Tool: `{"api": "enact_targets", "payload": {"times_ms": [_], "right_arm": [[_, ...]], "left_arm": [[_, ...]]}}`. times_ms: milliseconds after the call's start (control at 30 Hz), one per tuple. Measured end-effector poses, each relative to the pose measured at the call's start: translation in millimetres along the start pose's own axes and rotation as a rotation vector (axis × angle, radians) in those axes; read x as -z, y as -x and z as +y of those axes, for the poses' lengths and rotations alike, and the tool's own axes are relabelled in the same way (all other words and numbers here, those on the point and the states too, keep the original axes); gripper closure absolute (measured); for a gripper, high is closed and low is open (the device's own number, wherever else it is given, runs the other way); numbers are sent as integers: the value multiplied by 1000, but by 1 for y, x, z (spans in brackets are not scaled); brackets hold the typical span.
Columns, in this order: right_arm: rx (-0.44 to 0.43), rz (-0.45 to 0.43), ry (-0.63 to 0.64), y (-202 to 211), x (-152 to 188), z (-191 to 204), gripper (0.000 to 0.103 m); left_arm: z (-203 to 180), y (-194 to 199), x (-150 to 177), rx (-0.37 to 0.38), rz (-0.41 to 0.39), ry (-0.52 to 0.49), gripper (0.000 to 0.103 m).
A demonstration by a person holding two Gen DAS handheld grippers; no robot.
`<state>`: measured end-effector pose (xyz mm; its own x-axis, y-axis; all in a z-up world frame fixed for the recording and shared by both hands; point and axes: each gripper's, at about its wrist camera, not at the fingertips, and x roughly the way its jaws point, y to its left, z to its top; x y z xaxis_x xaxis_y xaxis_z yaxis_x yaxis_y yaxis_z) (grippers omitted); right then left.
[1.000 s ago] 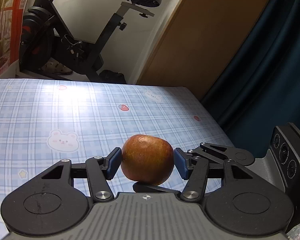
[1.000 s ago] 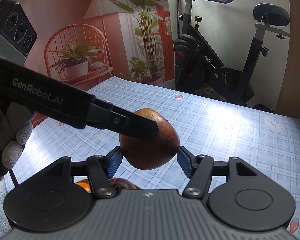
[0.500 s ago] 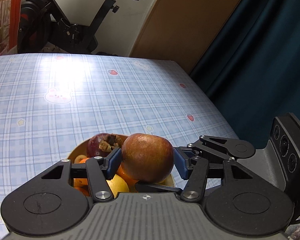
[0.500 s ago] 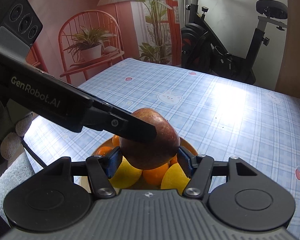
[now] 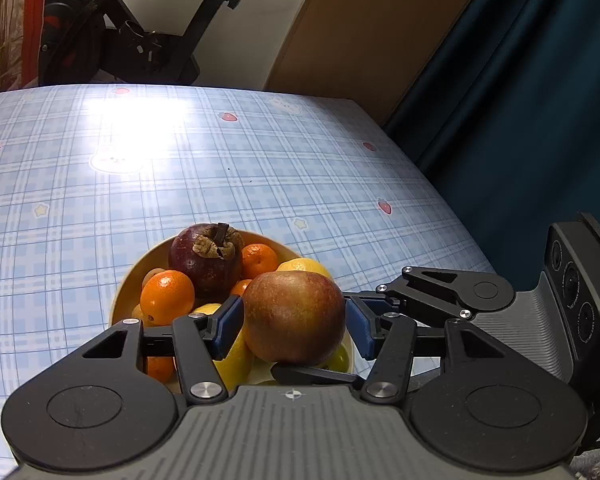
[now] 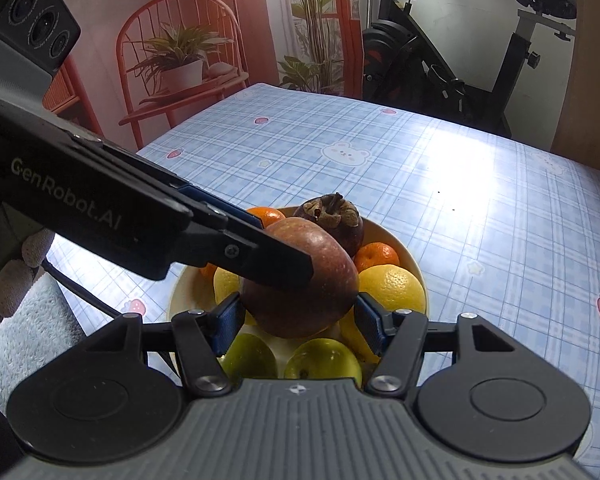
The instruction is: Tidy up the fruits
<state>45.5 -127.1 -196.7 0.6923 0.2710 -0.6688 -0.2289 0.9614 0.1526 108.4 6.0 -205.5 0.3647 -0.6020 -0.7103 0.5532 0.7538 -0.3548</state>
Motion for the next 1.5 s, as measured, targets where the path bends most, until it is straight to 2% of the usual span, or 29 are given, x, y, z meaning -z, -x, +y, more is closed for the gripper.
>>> {"api": "enact_targets", "payload": {"times_ms": [233,467,567,633,833,967,1033,1133,1233,1500], "right_arm": [[8,-8,-16,4,1,-2,39],[19,-23,-14,8,-1,0,39],[30,-65,-16,17,-3,1,35],[38,-100,-23,25,-6,0,35],[96,-229,-93,55,-16,-9,24],[161,-344,-130,85,-27,-9,8],[187,-393,-144,101,-34,-7,0],[209,-454,-155,122,-41,-2,0],[211,-471,-159,136,-48,2,0],[262,-498,-153,159,-56,17,0]], "left_arm": [[1,7,-3,-31,-34,5,45],[-5,23,-3,-92,-92,-8,43],[-8,35,-3,-118,-139,-6,38],[-11,46,-3,-151,-182,-1,27],[-21,79,-4,-275,-293,-2,22],[-32,103,-7,-372,-368,-20,21],[-37,117,-8,-403,-412,-19,15],[-45,134,-12,-444,-476,-7,12],[-58,146,-16,-490,-496,-39,12],[-84,178,-10,-522,-576,-64,7]]}}
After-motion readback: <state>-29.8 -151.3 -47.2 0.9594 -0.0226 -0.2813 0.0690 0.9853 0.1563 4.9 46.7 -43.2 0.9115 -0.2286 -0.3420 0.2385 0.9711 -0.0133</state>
